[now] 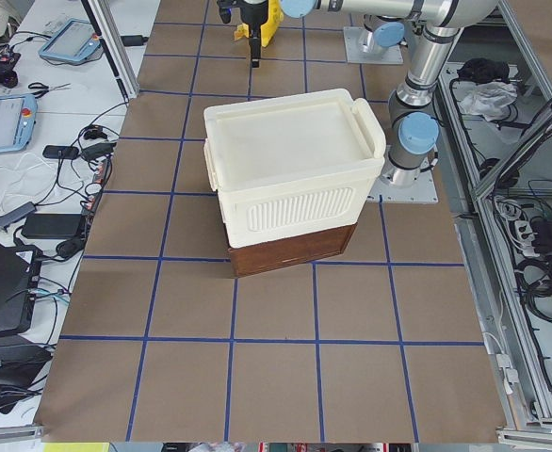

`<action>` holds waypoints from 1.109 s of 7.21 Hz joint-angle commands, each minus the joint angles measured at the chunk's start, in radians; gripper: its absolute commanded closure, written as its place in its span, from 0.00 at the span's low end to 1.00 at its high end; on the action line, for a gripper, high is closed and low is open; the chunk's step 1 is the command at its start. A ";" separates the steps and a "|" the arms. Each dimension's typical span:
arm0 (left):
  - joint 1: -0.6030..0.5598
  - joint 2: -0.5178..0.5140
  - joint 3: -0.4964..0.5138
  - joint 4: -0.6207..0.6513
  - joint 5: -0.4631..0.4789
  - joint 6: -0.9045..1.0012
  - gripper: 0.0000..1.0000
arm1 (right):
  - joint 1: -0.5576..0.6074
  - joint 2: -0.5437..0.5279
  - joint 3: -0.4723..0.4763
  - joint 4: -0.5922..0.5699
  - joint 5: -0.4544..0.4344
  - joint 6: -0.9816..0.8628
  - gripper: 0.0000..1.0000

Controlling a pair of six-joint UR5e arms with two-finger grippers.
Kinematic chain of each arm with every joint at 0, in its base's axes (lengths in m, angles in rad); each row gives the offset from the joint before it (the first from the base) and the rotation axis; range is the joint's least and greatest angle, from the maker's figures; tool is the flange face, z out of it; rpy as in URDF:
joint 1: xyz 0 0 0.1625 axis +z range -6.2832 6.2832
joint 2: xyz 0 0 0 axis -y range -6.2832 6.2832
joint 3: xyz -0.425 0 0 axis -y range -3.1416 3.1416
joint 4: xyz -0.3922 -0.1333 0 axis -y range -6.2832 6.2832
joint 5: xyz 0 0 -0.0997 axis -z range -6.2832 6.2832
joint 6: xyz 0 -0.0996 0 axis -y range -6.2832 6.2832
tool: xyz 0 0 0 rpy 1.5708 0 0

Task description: Pull drawer sideways

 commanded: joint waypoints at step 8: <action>-0.006 -0.020 -0.001 -0.003 0.035 0.000 0.00 | 0.000 0.000 0.000 0.000 0.000 0.000 0.00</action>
